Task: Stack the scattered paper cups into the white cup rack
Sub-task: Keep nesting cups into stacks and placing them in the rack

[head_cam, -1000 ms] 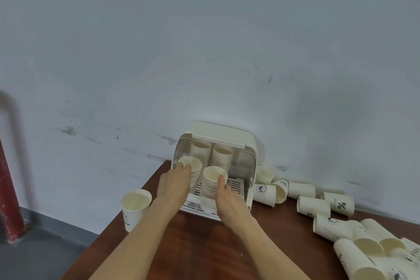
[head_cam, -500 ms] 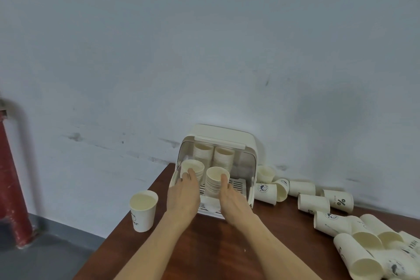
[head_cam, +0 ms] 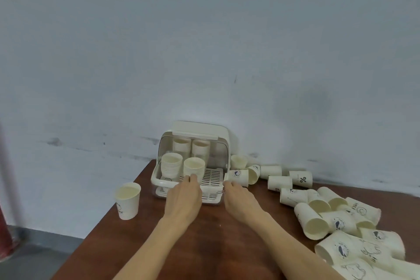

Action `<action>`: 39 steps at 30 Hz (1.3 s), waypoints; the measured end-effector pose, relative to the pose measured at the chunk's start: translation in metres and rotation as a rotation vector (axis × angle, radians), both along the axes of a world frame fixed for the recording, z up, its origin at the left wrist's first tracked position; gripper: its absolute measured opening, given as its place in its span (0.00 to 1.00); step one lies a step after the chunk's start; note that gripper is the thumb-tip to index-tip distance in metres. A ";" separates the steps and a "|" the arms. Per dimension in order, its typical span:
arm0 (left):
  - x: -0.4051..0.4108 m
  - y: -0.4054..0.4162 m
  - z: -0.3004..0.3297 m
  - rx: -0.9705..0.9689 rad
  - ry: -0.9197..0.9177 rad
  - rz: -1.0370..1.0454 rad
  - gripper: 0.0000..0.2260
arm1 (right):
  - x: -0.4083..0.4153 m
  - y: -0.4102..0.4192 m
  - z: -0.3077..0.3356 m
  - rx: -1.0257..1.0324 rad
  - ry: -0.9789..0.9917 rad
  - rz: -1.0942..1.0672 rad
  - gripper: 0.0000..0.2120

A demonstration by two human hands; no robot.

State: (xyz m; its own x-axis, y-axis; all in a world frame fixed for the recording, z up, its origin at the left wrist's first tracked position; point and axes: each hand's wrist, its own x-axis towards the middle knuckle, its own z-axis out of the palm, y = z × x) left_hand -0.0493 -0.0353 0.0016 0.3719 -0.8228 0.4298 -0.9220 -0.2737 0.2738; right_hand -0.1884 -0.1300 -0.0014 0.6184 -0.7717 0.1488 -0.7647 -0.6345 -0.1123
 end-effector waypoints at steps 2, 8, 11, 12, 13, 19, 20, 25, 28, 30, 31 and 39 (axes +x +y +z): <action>-0.014 0.001 -0.003 -0.008 0.023 -0.030 0.10 | -0.019 0.004 0.003 -0.014 0.001 -0.014 0.15; -0.052 0.002 -0.013 0.002 0.050 -0.100 0.09 | -0.070 0.009 0.008 -0.049 -0.002 -0.037 0.15; -0.072 0.002 -0.017 0.023 0.072 -0.135 0.11 | -0.091 0.009 0.011 -0.069 -0.004 -0.057 0.15; -0.079 0.002 -0.018 0.029 0.089 -0.150 0.11 | -0.098 0.009 0.012 -0.073 -0.004 -0.066 0.15; -0.086 0.001 -0.019 0.036 0.100 -0.168 0.12 | -0.104 0.008 0.012 -0.076 -0.005 -0.077 0.15; -0.127 0.001 -0.028 0.113 0.099 -0.332 0.11 | -0.144 0.011 0.014 -0.080 -0.014 -0.145 0.13; -0.135 0.001 -0.031 0.131 0.095 -0.374 0.11 | -0.151 0.011 0.014 -0.078 -0.018 -0.154 0.13; -0.173 -0.004 -0.035 0.225 -0.026 -0.623 0.14 | -0.186 0.013 0.019 -0.080 -0.027 -0.224 0.14; -0.194 -0.009 -0.029 0.301 -0.139 -0.778 0.23 | -0.204 0.014 0.019 -0.054 -0.026 -0.268 0.15; -0.205 -0.014 -0.026 0.306 -0.194 -0.852 0.26 | -0.214 0.014 0.018 -0.035 -0.033 -0.294 0.14; -0.210 -0.017 -0.025 0.313 -0.222 -0.884 0.26 | -0.218 0.013 0.017 -0.034 -0.030 -0.303 0.14; -0.221 -0.035 -0.016 0.502 -0.295 -0.894 0.23 | -0.232 0.011 0.007 -0.042 -0.001 -0.347 0.14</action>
State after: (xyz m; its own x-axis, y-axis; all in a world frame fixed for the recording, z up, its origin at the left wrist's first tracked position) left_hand -0.2699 -0.0705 -0.0148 -0.5177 -0.8535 -0.0596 -0.8555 0.5154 0.0504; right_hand -0.4203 -0.1192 0.0057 0.3204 -0.9291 0.1848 -0.9355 -0.3409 -0.0922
